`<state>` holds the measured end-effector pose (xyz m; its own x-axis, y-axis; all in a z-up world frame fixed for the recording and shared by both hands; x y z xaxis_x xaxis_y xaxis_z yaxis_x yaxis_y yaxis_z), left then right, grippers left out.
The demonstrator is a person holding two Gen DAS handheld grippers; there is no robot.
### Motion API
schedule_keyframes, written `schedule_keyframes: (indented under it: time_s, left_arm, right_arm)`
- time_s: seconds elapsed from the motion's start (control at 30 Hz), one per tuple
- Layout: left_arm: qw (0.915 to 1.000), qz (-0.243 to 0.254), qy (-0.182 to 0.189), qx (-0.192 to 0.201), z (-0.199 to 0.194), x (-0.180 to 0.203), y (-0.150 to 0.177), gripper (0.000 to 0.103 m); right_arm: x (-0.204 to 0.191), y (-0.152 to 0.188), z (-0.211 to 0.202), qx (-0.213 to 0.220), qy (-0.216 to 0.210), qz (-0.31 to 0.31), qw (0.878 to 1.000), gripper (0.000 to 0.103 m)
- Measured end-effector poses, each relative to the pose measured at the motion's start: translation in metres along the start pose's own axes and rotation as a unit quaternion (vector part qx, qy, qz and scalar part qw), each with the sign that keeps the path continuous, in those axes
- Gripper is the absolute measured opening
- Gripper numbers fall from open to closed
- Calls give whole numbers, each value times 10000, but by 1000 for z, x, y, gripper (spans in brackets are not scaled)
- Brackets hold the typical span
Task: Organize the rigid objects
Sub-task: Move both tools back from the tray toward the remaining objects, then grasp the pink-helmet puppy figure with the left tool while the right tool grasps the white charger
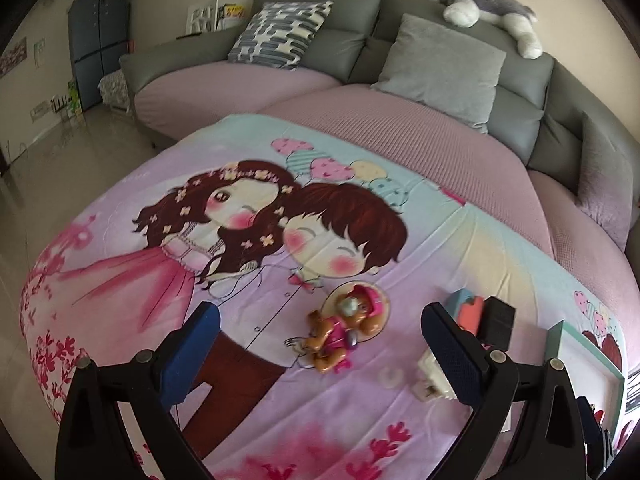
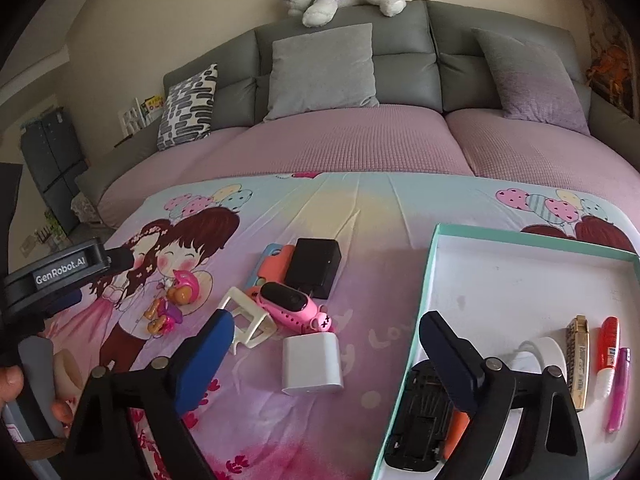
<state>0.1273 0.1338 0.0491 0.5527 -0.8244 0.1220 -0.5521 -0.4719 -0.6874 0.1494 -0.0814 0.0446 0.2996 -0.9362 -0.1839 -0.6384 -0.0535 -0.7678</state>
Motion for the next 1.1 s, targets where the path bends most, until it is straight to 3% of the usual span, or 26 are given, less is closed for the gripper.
schedule_keyframes:
  time_s: [0.33,0.5,0.83,0.9,0.97,1.1]
  left_arm:
    - [9982,134,12,-587,38,-8,24,101]
    - [9972,310,-55,-680,50,-6,32,100]
    - [9959,481,3,-770,67,2,42,99]
    - [9959,498,44,-760,67,3,42,95]
    - [9954,517,75,-798,69,4,43,83]
    - [9940,670,88,-855,73,9,47,72]
  right_arm:
    - [-11,30,37,-724,237,-254,9968,83]
    - [-12,39,44,-879,273,-285,9953,78]
    - [-16,40,46,-884,354,-377,9947,78]
    - [-15,40,46,-890,376,-393,9945,77]
    - [-15,40,46,-897,400,-399,9944,75]
    - [-13,40,46,-911,475,-439,9937,70]
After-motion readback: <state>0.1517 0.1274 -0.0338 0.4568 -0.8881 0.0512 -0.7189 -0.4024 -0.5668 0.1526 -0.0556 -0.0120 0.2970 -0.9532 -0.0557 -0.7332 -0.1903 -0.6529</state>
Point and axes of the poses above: each gripper's, at about its wrist camera, not at the fingertips, and z roughly the way its jaws point, x to its right, y to its underside, the point moved 6 cm from there along z, roughly the way its jaws point, and after that the axes turned 4 degrees about x, right-handed, at the moved point
